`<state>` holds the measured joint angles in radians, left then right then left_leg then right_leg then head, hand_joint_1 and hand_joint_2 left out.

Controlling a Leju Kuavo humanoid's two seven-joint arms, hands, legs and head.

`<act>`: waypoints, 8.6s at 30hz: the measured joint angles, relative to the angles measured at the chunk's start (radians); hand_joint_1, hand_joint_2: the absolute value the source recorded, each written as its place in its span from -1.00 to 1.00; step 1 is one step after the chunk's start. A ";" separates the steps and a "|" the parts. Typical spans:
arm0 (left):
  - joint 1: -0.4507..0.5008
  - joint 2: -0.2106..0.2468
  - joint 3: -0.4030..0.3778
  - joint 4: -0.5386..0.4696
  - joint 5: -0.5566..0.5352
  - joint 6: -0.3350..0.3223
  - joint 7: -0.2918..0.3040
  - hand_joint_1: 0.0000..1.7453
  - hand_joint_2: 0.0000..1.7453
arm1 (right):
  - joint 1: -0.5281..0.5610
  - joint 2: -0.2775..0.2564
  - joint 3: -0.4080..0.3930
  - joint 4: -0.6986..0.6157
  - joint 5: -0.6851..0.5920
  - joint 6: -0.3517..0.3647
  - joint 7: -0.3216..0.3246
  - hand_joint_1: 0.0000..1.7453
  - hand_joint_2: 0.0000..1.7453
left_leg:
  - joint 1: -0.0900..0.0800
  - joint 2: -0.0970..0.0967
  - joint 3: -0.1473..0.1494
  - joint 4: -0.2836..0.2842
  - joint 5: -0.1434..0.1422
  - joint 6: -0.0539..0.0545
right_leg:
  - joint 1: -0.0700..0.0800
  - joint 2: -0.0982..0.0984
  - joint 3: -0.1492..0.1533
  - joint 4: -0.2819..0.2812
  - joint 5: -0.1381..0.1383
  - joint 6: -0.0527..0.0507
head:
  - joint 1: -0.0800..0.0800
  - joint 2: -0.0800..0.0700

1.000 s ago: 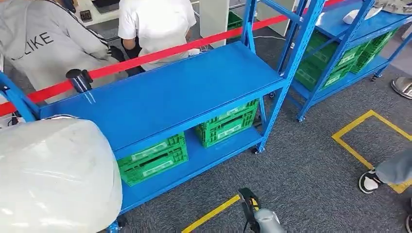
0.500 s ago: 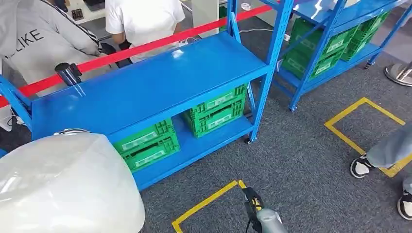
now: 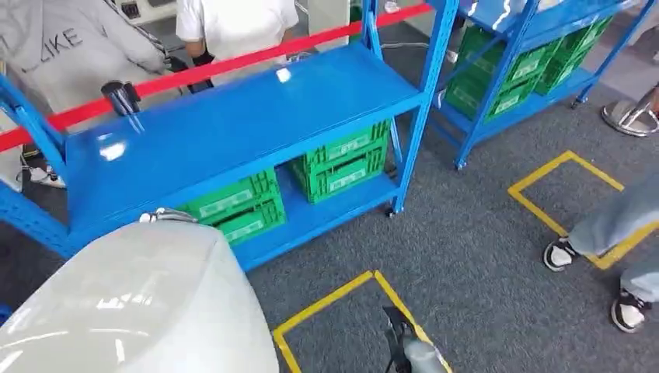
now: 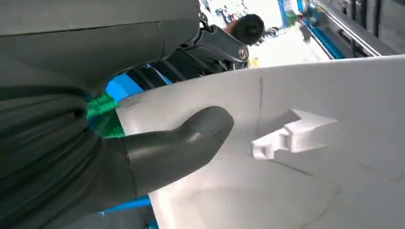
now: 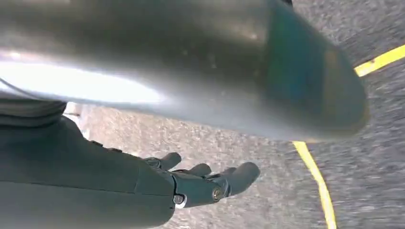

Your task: Take the parts from the cabinet and place them on the table.

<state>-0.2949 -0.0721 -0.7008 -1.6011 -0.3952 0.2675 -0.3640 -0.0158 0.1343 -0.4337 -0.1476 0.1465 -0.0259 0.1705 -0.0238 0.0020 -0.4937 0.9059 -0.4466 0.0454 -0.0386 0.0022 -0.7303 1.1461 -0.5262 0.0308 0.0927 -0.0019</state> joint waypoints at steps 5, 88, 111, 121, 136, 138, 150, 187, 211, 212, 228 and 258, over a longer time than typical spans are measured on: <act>-0.048 -0.048 -0.054 0.006 0.034 -0.045 0.035 1.00 1.00 | -0.007 0.000 -0.011 -0.001 -0.015 -0.033 0.000 -1.00 -1.00 | 0.024 0.010 -0.094 0.072 0.018 -0.020 | -0.016 -0.002 0.073 0.073 0.058 0.036 | 0.002 0.000; -0.008 0.017 -0.021 0.061 0.011 0.052 -0.024 1.00 1.00 | 0.000 -0.020 -0.029 -0.010 0.021 0.043 0.000 -1.00 -1.00 | -0.042 0.007 0.082 0.013 -0.105 0.032 | 0.002 -0.020 0.041 -0.138 0.174 0.001 | -0.010 0.000; -0.014 -0.008 -0.025 0.080 -0.014 0.019 -0.029 1.00 1.00 | 0.003 -0.027 -0.029 -0.010 0.036 0.043 0.000 -1.00 -1.00 | 0.015 -0.005 -0.183 0.379 -0.165 -0.054 | -0.004 -0.062 0.114 -0.067 0.017 -0.025 | -0.023 0.000; -0.029 -0.020 -0.024 0.080 -0.013 0.017 -0.030 1.00 1.00 | -0.005 -0.016 -0.028 -0.010 0.038 0.040 0.003 -1.00 -1.00 | -0.017 0.023 -0.010 0.033 -0.021 0.033 | -0.006 -0.023 0.104 -0.019 -0.021 0.001 | -0.010 0.000; -0.019 -0.022 -0.025 0.081 -0.003 0.014 -0.031 1.00 1.00 | -0.009 -0.016 -0.029 -0.010 0.037 0.041 0.001 -1.00 -1.00 | 0.029 -0.022 -0.157 0.278 -0.112 -0.078 | -0.058 -0.010 0.142 -0.017 -0.046 0.016 | -0.047 0.000; -0.017 -0.024 -0.025 0.077 -0.003 0.014 -0.032 1.00 1.00 | -0.008 -0.013 -0.029 -0.010 0.038 0.040 0.001 -1.00 -1.00 | 0.028 -0.001 -0.226 0.431 -0.186 -0.076 | -0.044 -0.035 0.140 -0.027 -0.035 0.015 | -0.052 0.000; -0.016 -0.030 -0.026 0.060 -0.004 0.011 -0.031 1.00 1.00 | -0.007 0.004 -0.030 -0.010 0.015 0.039 0.010 -1.00 -1.00 | -0.071 0.036 0.012 0.041 -0.050 0.099 | 0.019 -0.076 0.159 -0.078 0.006 -0.003 | -0.048 0.000; -0.020 -0.044 -0.029 0.086 -0.002 -0.017 -0.031 1.00 1.00 | 0.002 -0.020 -0.041 -0.010 0.019 0.032 0.003 -1.00 -1.00 | -0.007 -0.009 -0.052 0.076 -0.019 0.005 | 0.009 -0.003 0.032 0.112 -0.044 0.008 | -0.042 0.000; -0.022 -0.064 -0.082 0.085 0.019 -0.057 -0.017 1.00 1.00 | 0.004 -0.001 -0.060 -0.010 0.015 0.004 0.003 -1.00 -1.00 | -0.010 -0.006 -0.036 0.028 0.007 0.004 | -0.013 -0.004 0.169 -0.125 0.039 0.008 | -0.048 0.000; -0.026 -0.065 -0.086 0.087 0.019 -0.057 -0.016 1.00 1.00 | 0.003 -0.002 -0.059 -0.010 0.016 0.005 0.003 -1.00 -1.00 | -0.007 -0.005 -0.032 0.022 0.012 0.014 | -0.004 -0.003 0.149 -0.085 0.008 0.005 | -0.049 0.000; -0.019 -0.059 -0.103 0.103 0.006 -0.034 -0.016 1.00 1.00 | 0.012 -0.019 -0.047 -0.010 0.077 0.034 0.001 -1.00 -1.00 | 0.007 -0.002 -0.125 0.260 -0.149 -0.063 | -0.021 -0.005 0.128 -0.078 0.019 -0.013 | -0.041 0.000; -0.013 -0.053 -0.102 0.143 0.034 -0.045 -0.061 1.00 1.00 | 0.010 -0.047 -0.067 -0.008 0.014 0.029 0.003 -1.00 -1.00 | -0.015 -0.014 -0.101 0.225 -0.137 -0.031 | -0.013 0.002 0.114 -0.066 0.020 -0.011 | -0.037 0.000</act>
<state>-0.3081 -0.1247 -0.8026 -1.4580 -0.3613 0.2224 -0.4249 -0.0054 0.0877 -0.5009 -0.1560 0.1606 0.0034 0.1732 -0.0392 -0.0124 -0.5947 1.1305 -0.5840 0.0147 -0.0515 0.0045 -0.6167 1.0800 -0.5060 0.0196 0.0560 -0.0019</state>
